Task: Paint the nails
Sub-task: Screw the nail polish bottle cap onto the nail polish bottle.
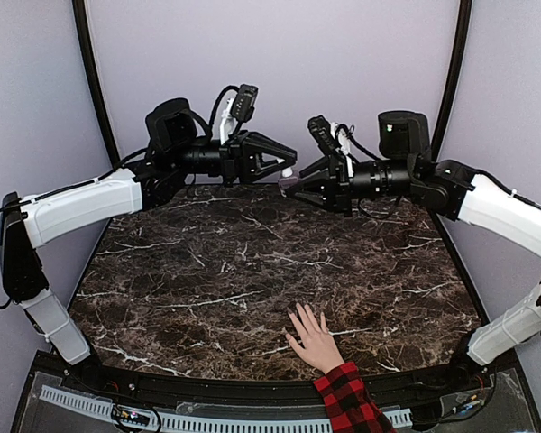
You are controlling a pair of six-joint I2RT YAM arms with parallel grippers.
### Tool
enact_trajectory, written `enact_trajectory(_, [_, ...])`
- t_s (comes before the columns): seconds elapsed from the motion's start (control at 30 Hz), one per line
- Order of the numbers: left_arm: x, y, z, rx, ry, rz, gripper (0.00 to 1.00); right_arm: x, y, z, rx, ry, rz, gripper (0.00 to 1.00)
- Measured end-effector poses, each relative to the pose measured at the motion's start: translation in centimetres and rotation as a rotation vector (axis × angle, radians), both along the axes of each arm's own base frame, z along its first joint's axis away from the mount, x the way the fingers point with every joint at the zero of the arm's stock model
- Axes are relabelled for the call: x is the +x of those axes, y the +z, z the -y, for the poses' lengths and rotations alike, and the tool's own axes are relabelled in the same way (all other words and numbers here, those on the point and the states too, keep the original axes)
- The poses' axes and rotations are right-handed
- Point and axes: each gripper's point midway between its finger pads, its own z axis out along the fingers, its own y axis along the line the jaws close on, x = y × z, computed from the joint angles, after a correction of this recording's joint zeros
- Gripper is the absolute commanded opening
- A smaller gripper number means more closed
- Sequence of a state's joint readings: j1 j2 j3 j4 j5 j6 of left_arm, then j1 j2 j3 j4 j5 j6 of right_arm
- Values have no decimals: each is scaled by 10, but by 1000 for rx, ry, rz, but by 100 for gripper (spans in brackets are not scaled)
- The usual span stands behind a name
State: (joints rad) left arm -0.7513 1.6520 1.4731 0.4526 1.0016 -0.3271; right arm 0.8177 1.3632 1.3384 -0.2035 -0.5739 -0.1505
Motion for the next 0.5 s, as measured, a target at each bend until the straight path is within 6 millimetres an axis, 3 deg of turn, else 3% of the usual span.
enact_trajectory(0.23, [-23,8,0,-15,-105,42,3,-23,7,-2,31,150,-37,0])
enact_trajectory(0.47, [-11,9,-6,-9,-46,26,26,-15,6,-1,30,112,-14,0])
enact_trajectory(0.5, [-9,7,-8,-3,-31,10,33,-12,5,-1,30,98,-2,0])
